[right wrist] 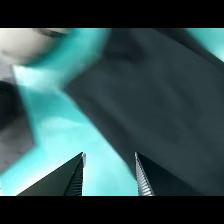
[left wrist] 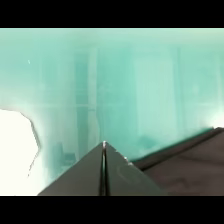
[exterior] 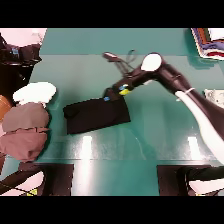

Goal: Fold the shirts.

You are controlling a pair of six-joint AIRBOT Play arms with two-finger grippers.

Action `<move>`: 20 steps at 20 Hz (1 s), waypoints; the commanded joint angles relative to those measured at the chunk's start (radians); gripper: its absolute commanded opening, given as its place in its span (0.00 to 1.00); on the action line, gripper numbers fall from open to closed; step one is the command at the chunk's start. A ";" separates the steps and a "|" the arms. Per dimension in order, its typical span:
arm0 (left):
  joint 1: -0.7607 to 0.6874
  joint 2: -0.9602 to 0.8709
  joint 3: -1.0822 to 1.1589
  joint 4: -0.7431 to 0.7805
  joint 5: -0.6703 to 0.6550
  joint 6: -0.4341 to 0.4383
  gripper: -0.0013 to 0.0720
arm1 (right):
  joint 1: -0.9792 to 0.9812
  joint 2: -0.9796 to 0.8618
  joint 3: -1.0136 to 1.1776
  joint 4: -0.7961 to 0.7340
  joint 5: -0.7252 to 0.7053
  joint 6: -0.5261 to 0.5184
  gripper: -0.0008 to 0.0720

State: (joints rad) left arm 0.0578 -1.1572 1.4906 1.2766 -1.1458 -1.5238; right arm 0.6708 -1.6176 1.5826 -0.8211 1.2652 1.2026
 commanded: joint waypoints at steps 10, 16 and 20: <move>0.008 0.004 0.000 -0.036 -0.013 0.013 0.05 | -0.330 -0.048 -0.410 0.168 -0.088 0.026 0.93; 0.008 0.004 0.000 -0.045 -0.024 0.013 0.05 | -0.127 -0.245 -0.183 0.225 -0.086 0.024 0.71; 0.004 0.004 0.000 -0.056 -0.044 0.013 0.05 | -0.075 -0.273 -0.116 0.220 -0.095 0.018 0.06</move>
State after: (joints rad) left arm 0.0647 -1.1530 1.4906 1.2297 -1.1767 -1.5105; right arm 0.5556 -1.8606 1.4139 -0.6098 1.1774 1.2259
